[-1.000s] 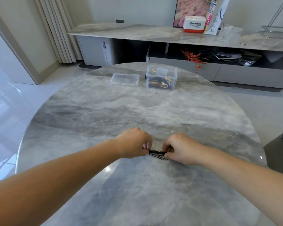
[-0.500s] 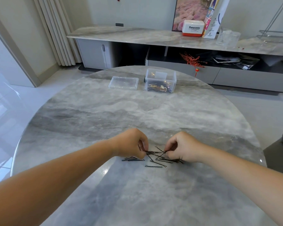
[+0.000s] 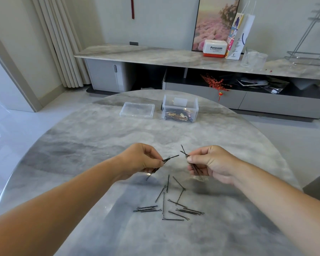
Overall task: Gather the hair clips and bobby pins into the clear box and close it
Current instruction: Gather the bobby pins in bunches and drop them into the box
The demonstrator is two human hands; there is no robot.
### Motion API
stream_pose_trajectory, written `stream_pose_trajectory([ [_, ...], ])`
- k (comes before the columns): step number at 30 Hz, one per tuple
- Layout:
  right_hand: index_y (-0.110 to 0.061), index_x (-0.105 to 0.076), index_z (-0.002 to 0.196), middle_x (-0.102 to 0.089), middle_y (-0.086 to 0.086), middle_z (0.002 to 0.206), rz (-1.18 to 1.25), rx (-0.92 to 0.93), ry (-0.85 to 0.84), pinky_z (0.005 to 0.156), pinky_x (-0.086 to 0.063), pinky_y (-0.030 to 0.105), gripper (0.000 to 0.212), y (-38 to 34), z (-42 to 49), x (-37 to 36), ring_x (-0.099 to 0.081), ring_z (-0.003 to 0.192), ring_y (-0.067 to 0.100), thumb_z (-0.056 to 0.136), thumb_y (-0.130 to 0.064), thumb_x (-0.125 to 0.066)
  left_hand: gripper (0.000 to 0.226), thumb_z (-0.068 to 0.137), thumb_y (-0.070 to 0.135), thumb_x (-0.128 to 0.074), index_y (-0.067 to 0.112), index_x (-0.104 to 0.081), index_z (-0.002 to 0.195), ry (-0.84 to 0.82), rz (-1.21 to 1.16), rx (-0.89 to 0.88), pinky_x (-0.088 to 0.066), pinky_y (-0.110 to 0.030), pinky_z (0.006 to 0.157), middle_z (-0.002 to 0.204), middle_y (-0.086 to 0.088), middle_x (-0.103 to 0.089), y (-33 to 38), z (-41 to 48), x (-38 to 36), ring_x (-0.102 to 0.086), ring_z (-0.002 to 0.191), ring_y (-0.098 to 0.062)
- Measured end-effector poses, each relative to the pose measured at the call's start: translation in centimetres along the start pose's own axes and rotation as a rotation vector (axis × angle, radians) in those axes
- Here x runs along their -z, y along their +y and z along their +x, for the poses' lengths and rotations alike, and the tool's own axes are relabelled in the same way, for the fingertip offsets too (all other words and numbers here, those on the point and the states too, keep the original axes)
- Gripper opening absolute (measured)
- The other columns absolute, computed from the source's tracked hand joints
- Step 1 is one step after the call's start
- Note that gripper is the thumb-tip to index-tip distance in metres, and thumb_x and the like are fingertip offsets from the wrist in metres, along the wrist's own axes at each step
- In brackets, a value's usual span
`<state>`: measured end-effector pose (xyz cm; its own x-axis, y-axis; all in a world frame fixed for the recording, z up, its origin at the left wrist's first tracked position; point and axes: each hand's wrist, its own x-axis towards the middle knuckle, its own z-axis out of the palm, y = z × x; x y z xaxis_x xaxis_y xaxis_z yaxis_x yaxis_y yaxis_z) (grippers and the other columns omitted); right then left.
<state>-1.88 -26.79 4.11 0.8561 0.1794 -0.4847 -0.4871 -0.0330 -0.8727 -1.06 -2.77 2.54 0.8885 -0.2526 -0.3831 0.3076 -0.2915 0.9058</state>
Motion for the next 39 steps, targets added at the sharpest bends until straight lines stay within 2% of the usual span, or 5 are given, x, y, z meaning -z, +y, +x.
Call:
stream_pose_trajectory([
  [10, 0.003, -0.065, 0.083, -0.064, 0.017, 0.068, -0.028, 0.222, 0.163, 0.057, -0.062, 0.033, 0.009, -9.5, 9.0, 2.2, -0.065, 0.052, 0.023, 0.079, 0.01, -0.068, 0.023, 0.081, -0.002, -0.075, 0.011, -0.063, 0.068, 0.163, -0.101, -0.104, -0.056, -0.022, 0.056, 0.062, -0.004, -0.064, 9.1, 10.4, 2.7, -0.061, 0.053, -0.013],
  [17, -0.002, -0.073, 0.077, -0.072, 0.019, 0.071, -0.599, 0.408, 0.402, 0.068, -0.062, 0.037, 0.005, -14.7, 17.5, 4.4, -0.069, 0.06, 0.025, 0.076, 0.002, -0.07, 0.016, 0.074, 0.005, -0.078, 0.001, -0.074, 0.089, 0.371, 0.243, -0.162, -0.064, -0.04, 0.077, 0.077, -0.013, -0.067, 14.6, 20.5, 4.1, -0.065, 0.064, -0.023],
  [22, -0.016, -0.078, 0.081, -0.074, -0.002, 0.075, -0.928, 0.483, 0.411, 0.053, -0.044, 0.018, 0.005, -14.8, 20.4, 4.4, -0.062, 0.061, 0.006, 0.079, -0.016, -0.073, 0.023, 0.074, 0.013, -0.079, -0.001, -0.074, 0.092, 0.364, 0.516, -0.167, -0.062, -0.041, 0.081, 0.08, -0.011, -0.072, 14.2, 24.4, 3.2, -0.065, 0.066, -0.021],
  [33, -0.014, -0.07, 0.074, -0.07, 0.002, 0.064, -0.719, 0.597, 0.469, 0.059, -0.051, 0.026, 0.007, -12.8, 18.6, 4.8, -0.068, 0.056, 0.015, 0.078, -0.011, -0.074, 0.007, 0.08, 0.015, -0.081, 0.012, -0.076, 0.082, 0.403, 0.607, -0.303, -0.051, -0.021, 0.057, 0.078, -0.002, -0.071, 12.9, 23.6, 2.5, -0.065, 0.067, -0.014],
  [39, -0.017, -0.07, 0.072, -0.072, 0.005, 0.071, -0.75, 0.489, 0.234, 0.066, -0.057, 0.039, 0.017, -7.5, 12.6, 2.8, -0.065, 0.064, 0.019, 0.086, -0.015, -0.062, 0.012, 0.088, 0.028, -0.067, 0.017, -0.067, 0.082, 0.469, 0.528, -0.363, -0.046, -0.025, 0.055, 0.073, 0.003, -0.065, 10.0, 17.2, 2.6, -0.06, 0.062, -0.015],
])
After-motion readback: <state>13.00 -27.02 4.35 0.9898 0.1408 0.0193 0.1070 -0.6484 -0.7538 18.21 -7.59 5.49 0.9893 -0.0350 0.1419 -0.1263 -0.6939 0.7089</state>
